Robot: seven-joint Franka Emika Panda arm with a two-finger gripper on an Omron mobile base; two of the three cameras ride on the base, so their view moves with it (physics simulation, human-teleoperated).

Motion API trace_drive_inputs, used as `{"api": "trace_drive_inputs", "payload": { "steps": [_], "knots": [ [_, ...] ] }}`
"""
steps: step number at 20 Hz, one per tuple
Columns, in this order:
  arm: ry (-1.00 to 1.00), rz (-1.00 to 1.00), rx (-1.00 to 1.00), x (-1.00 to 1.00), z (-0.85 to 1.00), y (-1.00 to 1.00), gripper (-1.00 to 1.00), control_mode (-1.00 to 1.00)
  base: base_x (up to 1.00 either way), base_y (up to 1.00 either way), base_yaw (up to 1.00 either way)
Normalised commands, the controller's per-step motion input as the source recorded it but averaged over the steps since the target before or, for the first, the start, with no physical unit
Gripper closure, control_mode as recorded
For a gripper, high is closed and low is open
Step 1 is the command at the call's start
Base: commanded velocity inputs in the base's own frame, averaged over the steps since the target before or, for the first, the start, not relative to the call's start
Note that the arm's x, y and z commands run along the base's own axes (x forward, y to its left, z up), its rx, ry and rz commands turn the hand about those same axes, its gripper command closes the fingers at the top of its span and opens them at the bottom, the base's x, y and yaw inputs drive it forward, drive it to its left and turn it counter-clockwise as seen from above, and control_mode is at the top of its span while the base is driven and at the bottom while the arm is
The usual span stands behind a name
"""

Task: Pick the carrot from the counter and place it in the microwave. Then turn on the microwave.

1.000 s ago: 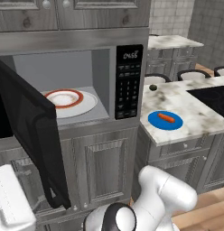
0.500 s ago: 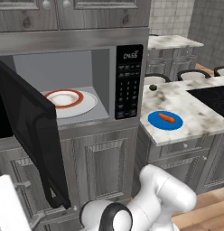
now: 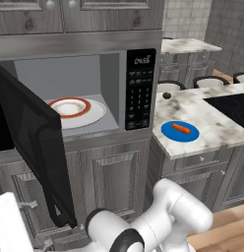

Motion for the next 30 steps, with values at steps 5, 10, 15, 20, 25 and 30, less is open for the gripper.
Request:
{"api": "trace_drive_inputs", "payload": {
  "steps": [5, 10, 15, 20, 25, 30],
  "knots": [
    [-0.08, -0.01, -0.03, -0.44, 0.0, -0.14, -1.0, -1.0, 0.0, 0.0, 0.0],
    [-0.15, 0.0, -0.05, -0.37, 0.12, -0.21, -1.0, -1.0, 0.0, 0.0, 0.0],
    [-0.17, 0.01, -0.06, -0.25, 0.12, -0.19, -1.0, -1.0, 0.0, 0.0, 0.0],
    [-0.17, 0.04, -0.06, -0.2, 0.13, -0.26, -1.0, -1.0, 0.0, 0.0, 0.0],
    [-0.18, 0.06, -0.05, -0.15, 0.19, -0.36, -1.0, -1.0, 0.0, 0.0, 0.0],
    [-0.18, 0.06, -0.06, -0.15, 0.22, -0.41, -1.0, -1.0, 0.0, 0.0, 0.0]
  ]
}}
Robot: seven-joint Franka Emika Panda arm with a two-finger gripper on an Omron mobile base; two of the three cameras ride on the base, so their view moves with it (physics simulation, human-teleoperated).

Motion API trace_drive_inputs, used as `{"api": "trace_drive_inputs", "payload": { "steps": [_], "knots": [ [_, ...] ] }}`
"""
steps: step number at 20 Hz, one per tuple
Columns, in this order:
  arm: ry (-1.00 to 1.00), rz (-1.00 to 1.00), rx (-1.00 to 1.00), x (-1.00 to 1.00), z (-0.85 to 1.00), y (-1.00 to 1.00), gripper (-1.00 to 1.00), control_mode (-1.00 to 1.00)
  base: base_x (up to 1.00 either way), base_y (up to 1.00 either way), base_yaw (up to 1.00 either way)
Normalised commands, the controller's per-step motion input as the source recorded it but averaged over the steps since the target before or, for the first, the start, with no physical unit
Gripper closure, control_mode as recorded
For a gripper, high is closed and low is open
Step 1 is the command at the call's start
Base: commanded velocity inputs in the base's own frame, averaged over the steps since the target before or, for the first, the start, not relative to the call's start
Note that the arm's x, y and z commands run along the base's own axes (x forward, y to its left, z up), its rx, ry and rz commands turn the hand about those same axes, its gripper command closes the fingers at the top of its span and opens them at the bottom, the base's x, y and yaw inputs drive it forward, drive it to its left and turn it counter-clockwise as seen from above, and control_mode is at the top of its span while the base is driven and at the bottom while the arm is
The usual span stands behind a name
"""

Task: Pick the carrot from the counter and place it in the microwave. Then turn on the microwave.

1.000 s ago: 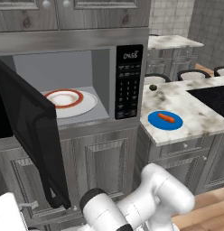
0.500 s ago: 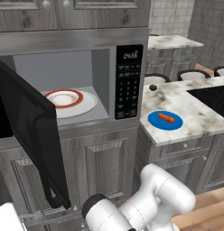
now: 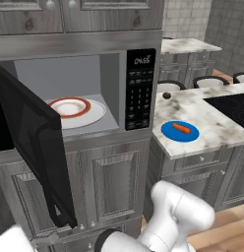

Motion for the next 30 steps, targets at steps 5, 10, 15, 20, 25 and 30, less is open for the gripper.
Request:
{"api": "trace_drive_inputs", "payload": {
  "steps": [5, 10, 15, 20, 25, 30],
  "knots": [
    [-0.17, 0.06, -0.05, -0.2, 0.21, -0.46, -1.0, -1.0, 0.0, 0.0, 0.0],
    [-0.15, 0.07, -0.04, -0.21, 0.18, -0.49, -1.0, -1.0, 0.0, 0.0, 0.0],
    [-0.15, 0.09, -0.03, -0.23, 0.15, -0.52, -1.0, -1.0, 0.0, 0.0, 0.0],
    [-0.13, 0.11, -0.01, -0.21, 0.21, -0.55, -1.0, -1.0, 0.0, 0.0, 0.0],
    [-0.11, 0.13, 0.0, -0.24, 0.18, -0.59, -1.0, -1.0, 0.0, 0.0, 0.0],
    [-0.07, 0.15, 0.0, -0.16, 0.11, -0.67, -1.0, -1.0, 0.0, 0.0, 0.0]
  ]
}}
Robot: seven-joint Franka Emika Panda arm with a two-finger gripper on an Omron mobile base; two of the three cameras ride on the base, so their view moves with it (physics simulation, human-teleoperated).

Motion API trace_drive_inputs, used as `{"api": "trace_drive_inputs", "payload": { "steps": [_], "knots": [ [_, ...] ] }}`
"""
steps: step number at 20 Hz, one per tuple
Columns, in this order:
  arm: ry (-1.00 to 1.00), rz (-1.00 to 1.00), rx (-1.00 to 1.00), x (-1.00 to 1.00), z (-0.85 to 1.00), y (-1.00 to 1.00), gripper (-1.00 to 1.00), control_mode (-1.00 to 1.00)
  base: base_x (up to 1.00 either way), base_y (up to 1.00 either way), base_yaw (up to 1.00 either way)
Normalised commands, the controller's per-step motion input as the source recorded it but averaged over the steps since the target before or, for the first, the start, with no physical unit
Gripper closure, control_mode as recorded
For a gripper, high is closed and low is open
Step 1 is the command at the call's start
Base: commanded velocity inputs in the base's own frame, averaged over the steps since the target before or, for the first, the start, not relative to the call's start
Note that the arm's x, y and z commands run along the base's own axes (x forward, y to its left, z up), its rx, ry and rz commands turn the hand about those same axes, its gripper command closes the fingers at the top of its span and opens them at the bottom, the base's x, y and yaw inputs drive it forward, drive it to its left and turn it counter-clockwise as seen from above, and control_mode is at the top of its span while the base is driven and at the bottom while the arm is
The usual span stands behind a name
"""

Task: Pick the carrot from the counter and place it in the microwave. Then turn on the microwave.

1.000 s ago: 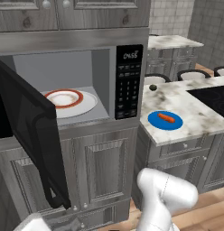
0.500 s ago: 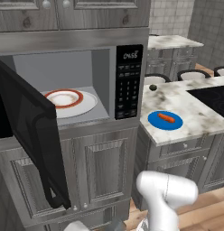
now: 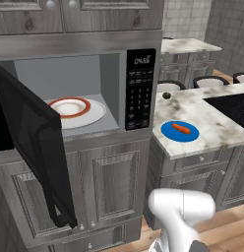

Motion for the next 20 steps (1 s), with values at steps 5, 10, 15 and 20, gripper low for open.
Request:
{"api": "trace_drive_inputs", "payload": {
  "steps": [5, 10, 15, 20],
  "knots": [
    [-0.04, 0.15, 0.0, -0.07, 0.08, -0.72, -1.0, -1.0, 0.0, 0.0, 0.0],
    [-0.02, 0.14, 0.0, -0.02, 0.08, -0.72, -1.0, -1.0, 0.0, 0.0, 0.0],
    [0.0, 0.13, 0.0, 0.0, 0.08, -0.73, -1.0, -1.0, 0.0, 0.0, 0.0],
    [0.0, 0.12, 0.0, 0.0, 0.09, -0.73, -1.0, -1.0, 0.0, 0.0, 0.0]
  ]
}}
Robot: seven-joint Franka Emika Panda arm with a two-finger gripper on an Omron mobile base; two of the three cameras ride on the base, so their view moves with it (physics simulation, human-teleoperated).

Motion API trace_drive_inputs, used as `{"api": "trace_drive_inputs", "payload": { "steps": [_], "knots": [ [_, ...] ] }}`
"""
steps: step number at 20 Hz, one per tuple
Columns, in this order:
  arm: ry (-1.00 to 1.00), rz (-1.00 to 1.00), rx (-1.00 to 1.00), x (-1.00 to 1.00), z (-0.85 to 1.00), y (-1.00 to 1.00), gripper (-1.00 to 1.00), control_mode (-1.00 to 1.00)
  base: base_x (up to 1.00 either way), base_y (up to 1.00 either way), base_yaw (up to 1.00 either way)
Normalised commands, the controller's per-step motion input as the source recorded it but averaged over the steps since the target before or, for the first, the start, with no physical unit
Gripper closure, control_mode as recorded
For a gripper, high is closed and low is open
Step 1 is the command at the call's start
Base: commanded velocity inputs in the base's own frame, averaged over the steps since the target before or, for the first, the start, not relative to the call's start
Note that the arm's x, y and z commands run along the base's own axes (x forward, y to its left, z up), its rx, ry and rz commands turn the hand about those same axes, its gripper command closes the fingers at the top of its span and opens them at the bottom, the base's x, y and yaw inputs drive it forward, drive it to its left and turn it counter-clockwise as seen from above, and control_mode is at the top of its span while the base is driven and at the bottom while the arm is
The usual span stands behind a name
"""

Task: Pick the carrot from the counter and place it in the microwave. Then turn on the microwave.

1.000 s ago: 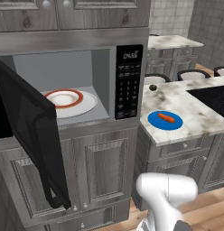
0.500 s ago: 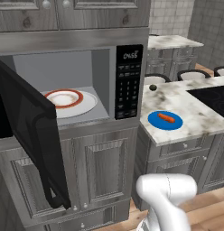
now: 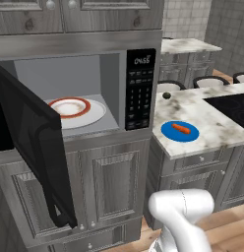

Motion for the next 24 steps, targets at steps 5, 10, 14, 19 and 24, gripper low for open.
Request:
{"api": "trace_drive_inputs", "payload": {
  "steps": [5, 10, 14, 19, 24],
  "knots": [
    [0.0, 0.1, 0.0, 0.03, 0.15, -0.69, -1.0, -1.0, 0.0, 0.0, 0.0],
    [0.03, 0.07, 0.0, 0.1, 0.13, -0.58, -1.0, -1.0, 0.0, 0.0, 0.0],
    [0.07, 0.05, 0.0, 0.25, 0.06, -0.43, -1.0, -1.0, 0.0, 0.0, 0.0],
    [0.08, 0.04, 0.0, 0.32, 0.03, -0.27, -1.0, -1.0, 0.0, 0.0, 0.0],
    [0.14, 0.04, 0.0, 0.37, 0.07, -0.19, -1.0, -1.0, 0.0, 0.0, 0.0]
  ]
}}
